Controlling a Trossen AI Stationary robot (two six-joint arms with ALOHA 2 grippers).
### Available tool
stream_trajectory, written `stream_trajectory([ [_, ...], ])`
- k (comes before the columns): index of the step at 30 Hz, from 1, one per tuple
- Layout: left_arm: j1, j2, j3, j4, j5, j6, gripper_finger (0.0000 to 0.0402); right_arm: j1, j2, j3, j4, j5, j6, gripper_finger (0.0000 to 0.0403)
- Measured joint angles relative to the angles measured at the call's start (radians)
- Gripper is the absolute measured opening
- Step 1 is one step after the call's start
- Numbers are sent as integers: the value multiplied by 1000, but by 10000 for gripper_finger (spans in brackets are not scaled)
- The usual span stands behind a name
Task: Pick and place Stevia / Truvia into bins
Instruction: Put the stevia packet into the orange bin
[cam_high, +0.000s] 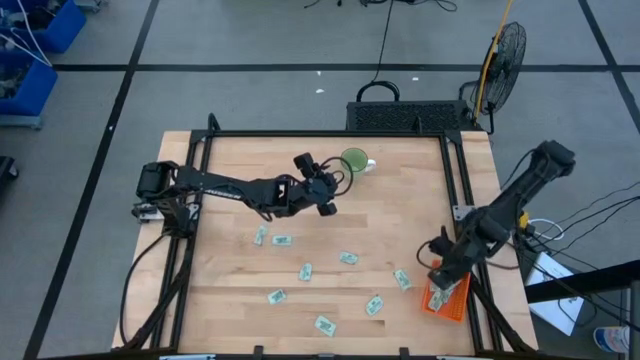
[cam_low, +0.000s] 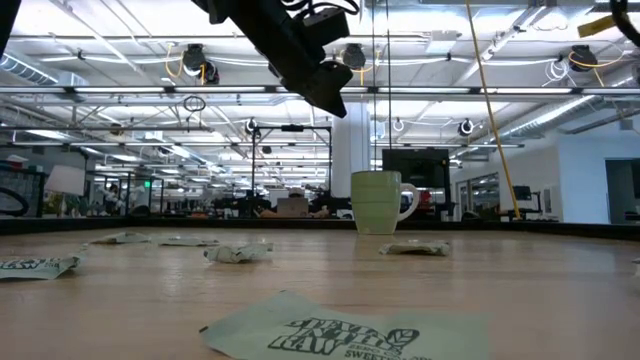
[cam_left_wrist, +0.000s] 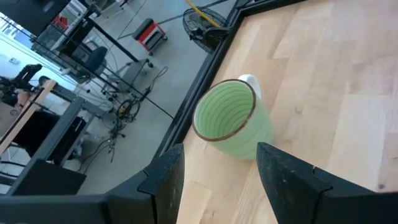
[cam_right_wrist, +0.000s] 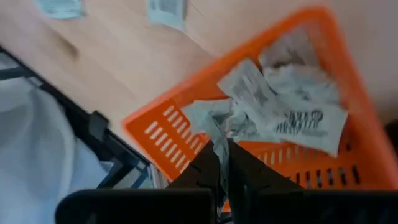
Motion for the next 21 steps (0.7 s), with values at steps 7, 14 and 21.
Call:
stream_trajectory([
  [7, 6, 0, 0, 3, 8, 3, 207, 82, 151, 0, 191, -1, 183, 14],
  [14, 6, 0, 0, 92, 14, 39, 207, 107, 262, 0, 287, -5, 220, 57],
  [21, 6, 0, 0, 96, 69, 40, 207, 106, 271, 0, 303, -4, 181, 95],
])
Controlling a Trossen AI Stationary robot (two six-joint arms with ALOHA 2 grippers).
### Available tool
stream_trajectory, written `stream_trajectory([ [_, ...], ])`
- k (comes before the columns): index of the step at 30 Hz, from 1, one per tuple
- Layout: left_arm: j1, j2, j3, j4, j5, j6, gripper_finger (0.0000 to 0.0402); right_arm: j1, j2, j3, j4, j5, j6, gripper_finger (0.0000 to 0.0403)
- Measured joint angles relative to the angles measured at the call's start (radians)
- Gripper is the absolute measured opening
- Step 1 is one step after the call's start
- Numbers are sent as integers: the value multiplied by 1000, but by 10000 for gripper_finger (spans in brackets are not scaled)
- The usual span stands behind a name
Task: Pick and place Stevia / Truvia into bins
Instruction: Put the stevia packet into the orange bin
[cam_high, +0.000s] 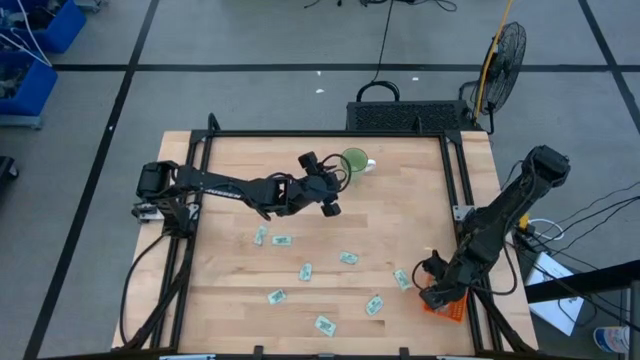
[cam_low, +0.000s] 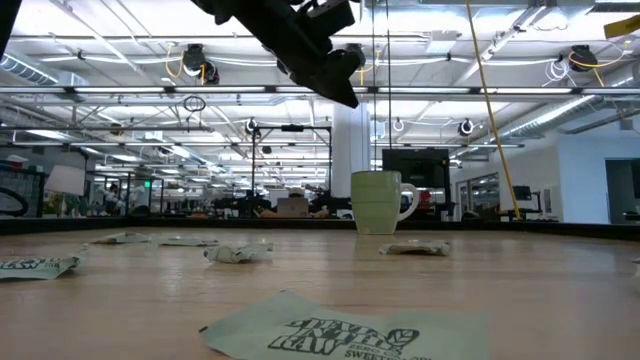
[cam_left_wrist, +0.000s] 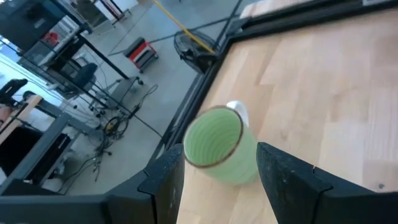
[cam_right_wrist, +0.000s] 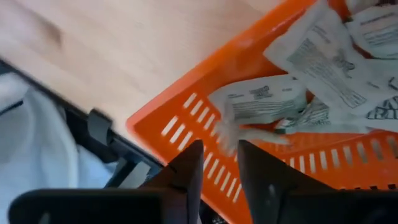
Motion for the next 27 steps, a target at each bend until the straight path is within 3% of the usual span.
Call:
stream_trajectory([
  [5, -3, 0, 0, -59, -13, 72, 207, -8, -50, 0, 34, 63, -8, 102],
  [11, -8, 0, 0, -86, -84, 88, 207, -10, -108, 0, 75, 222, -165, 101],
  [16, -10, 0, 0, -176, -187, 90, 207, -31, -118, 0, 119, 481, -393, 99],
  [20, -10, 0, 0, -300, -237, 56, 207, -88, -118, 0, 127, 711, -670, 98],
  [22, -10, 0, 0, -370, -201, 1, 207, -119, -118, 0, 128, 877, -868, 98],
  [25, -19, -15, 0, -507, -56, -89, 207, -175, -118, 0, 143, 1112, -1146, 98],
  [27, -26, -24, 1, -601, 37, -142, 207, -221, -118, -2, 179, 1172, -1277, 98],
])
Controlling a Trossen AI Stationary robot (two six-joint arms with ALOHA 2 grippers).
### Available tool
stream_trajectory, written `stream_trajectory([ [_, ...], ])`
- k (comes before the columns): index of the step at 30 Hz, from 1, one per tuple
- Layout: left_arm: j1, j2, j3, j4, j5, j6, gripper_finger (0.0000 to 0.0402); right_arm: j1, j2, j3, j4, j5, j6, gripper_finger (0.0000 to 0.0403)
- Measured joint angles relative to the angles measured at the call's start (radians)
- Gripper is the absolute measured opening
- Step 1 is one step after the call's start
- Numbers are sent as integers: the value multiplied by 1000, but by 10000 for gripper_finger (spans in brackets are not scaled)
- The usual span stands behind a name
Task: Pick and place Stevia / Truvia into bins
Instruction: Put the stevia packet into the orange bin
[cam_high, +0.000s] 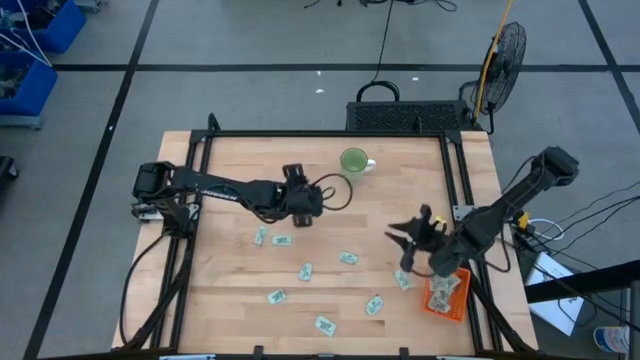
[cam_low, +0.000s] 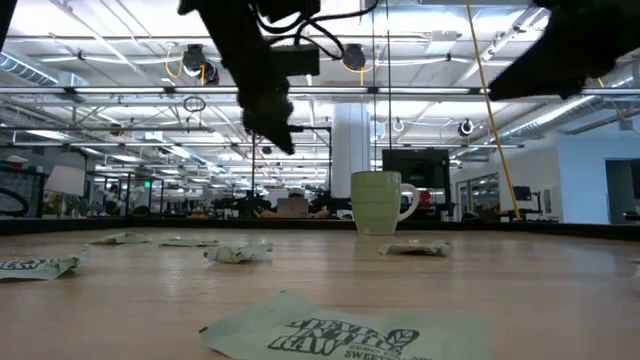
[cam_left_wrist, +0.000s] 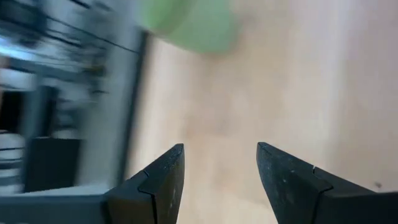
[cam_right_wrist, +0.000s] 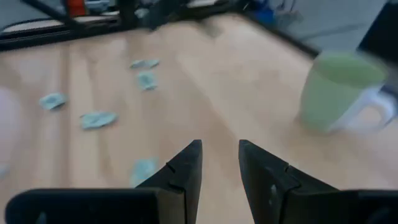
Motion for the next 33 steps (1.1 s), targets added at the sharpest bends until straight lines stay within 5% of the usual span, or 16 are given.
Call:
stream_trajectory([
  [7, -9, -56, -9, -393, 258, -132, 207, -231, 36, -127, 481, -287, -251, 99],
  [15, -77, -204, -152, -391, 291, -298, 207, -429, 210, -247, 1003, -599, -474, 122],
  [21, -134, -353, -339, -306, 289, -624, 207, -502, 339, -220, 1114, -724, -553, 152],
  [29, -176, -413, -474, -285, 321, -1016, 207, -614, 438, -146, 1124, -724, -594, 157],
  [33, -188, -400, -515, -256, 324, -1035, 207, -680, 467, -115, 1128, -725, -634, 156],
])
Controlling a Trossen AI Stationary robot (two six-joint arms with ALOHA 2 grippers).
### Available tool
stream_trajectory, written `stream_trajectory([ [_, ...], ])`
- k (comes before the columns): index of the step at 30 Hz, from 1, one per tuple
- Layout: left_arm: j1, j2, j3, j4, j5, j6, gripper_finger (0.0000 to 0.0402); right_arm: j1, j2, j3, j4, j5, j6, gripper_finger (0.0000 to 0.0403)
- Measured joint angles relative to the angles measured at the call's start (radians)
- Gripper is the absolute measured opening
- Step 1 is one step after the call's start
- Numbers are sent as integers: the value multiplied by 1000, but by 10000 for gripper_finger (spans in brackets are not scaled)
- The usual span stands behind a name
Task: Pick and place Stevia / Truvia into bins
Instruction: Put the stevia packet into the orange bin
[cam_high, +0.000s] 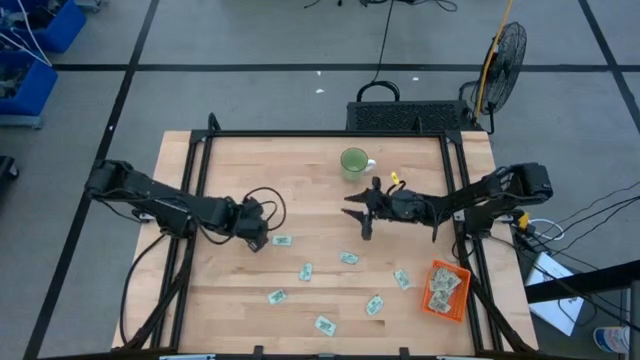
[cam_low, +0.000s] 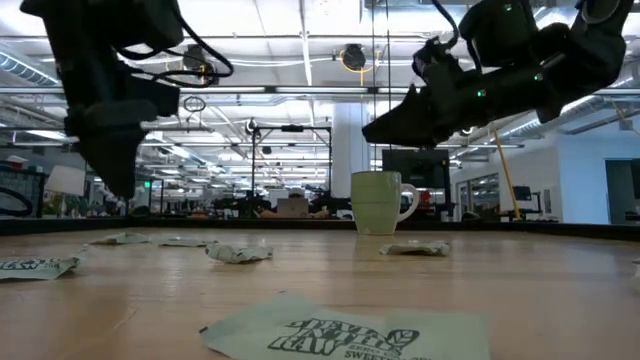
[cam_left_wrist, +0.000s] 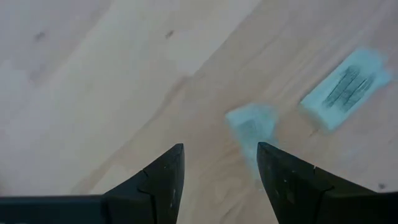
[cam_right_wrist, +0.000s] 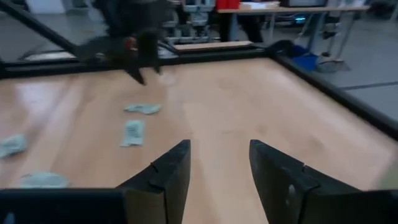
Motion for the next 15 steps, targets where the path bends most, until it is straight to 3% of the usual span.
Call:
stream_trajectory([
  [3, -1, 7, -3, 7, -3, 21, 207, -52, 8, 21, 16, 0, -41, 156],
  [8, -15, 5, -4, 109, 91, -21, 207, -132, -5, 59, 63, -7, -74, 156],
  [15, -56, 63, -3, 183, 42, -26, 207, -176, -1, 146, 67, -191, -130, 155],
])
